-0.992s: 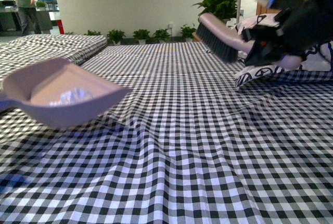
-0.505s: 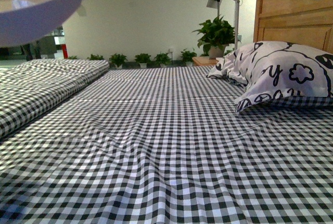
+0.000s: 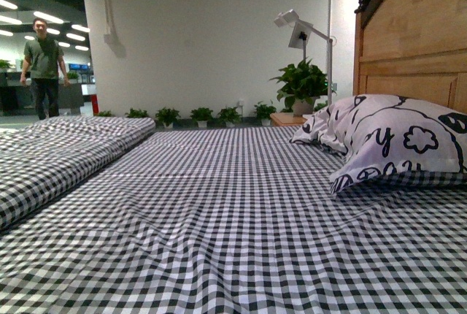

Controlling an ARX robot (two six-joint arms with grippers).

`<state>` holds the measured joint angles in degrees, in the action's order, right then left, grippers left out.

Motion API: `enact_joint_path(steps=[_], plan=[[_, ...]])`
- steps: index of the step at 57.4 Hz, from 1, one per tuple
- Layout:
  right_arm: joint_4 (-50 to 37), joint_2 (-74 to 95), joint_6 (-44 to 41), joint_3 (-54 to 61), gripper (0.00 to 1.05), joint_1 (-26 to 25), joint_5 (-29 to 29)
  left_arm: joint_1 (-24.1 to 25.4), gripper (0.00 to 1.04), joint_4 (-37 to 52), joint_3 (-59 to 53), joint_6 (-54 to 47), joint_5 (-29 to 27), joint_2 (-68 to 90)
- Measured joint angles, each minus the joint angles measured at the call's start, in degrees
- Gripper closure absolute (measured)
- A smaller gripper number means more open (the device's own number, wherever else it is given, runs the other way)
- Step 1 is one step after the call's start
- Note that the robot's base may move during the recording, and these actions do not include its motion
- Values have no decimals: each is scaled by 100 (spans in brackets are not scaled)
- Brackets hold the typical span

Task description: Clean up trash

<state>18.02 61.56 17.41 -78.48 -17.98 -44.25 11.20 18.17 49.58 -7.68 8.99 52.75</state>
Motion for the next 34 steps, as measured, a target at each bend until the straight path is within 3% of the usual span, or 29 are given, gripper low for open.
enact_joint_path(steps=[18, 34], plan=[[-94, -750, 278, 315, 85, -525, -686, -612, 76, -841, -501, 304, -688, -1567], [122, -938, 308, 391, 85, -109, -452, -1102, 76, -1176, -686, 310, -1084, -2085]])
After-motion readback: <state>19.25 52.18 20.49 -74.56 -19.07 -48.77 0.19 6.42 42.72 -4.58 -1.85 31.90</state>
